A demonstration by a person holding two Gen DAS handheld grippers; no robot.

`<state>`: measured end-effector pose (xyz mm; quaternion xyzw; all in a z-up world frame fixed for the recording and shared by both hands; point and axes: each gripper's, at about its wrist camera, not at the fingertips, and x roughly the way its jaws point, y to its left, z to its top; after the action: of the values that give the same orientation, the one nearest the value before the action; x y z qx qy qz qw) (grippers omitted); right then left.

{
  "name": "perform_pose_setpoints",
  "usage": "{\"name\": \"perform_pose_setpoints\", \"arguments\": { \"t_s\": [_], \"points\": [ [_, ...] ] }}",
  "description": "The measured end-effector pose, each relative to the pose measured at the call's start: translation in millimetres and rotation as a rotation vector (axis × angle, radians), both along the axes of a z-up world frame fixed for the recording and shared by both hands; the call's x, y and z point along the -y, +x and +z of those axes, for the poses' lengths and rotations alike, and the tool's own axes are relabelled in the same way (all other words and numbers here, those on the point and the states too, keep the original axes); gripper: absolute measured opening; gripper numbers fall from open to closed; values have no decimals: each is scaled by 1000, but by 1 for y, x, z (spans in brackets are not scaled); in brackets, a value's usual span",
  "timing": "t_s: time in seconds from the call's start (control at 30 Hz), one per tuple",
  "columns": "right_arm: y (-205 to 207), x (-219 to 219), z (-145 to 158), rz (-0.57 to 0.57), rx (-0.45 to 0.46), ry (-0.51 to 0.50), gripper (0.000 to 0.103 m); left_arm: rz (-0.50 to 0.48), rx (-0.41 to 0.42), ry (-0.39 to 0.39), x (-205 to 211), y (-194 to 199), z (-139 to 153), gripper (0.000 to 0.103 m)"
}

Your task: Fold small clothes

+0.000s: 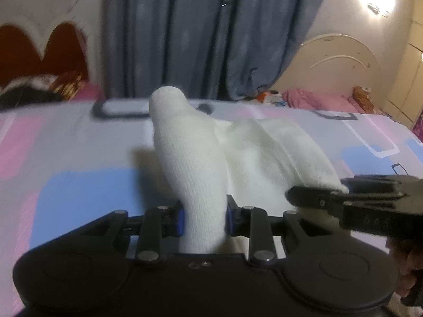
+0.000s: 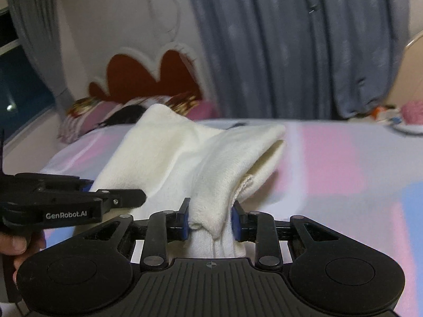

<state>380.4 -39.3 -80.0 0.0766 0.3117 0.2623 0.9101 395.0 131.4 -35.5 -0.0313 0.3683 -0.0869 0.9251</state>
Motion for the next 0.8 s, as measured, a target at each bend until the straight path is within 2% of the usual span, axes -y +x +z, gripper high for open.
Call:
{"name": "perform_pose_setpoints", "arguments": {
  "t_s": [0.07,0.1,0.17,0.2,0.23,0.27,0.37,0.43,0.5,0.6,0.63,0.7,0.73,0.77,0.8],
  "points": [
    [-4,-25,-6,1,-26,-19,29,1,-40,-19,-15,-2,-12,28],
    [-3,-32,-11,-5,-43,-24,29,6,-53,-27,-18,0,-19,32],
    [7,-39,-27,-37,-92,-59,29,28,-79,-44,-28,5,-40,46],
    [15,-35,-39,-54,-131,-62,29,51,-74,-77,-34,4,-47,64],
    [20,-30,-49,-70,-162,-25,29,80,-69,-94,-40,2,-51,76],
    [22,-23,-53,-78,-175,8,30,90,-65,-109,-47,0,-53,78],
    [28,-14,-54,-80,-209,69,33,88,-62,-137,-61,-8,-52,79],
    [26,-6,-49,-87,-194,84,35,92,-11,-100,-66,-19,-39,74],
    [16,4,-31,-124,-104,63,35,81,73,-79,-68,-29,-21,74],
    [10,0,-7,-107,1,42,35,-11,136,-125,-55,-19,-4,74],
    [9,-9,-4,-80,19,21,34,-47,130,-114,-44,-12,-5,74],
    [14,-31,-8,-20,21,-64,25,-106,78,-72,-22,3,-15,74],
    [20,-44,-16,-12,-3,-152,16,-123,19,-47,-13,11,-27,73],
    [25,-54,-30,-20,-31,-248,14,-137,-32,-6,-3,18,-39,73],
    [28,-59,-43,-18,-29,-307,13,-146,-11,45,4,15,-43,73]
  ]
}}
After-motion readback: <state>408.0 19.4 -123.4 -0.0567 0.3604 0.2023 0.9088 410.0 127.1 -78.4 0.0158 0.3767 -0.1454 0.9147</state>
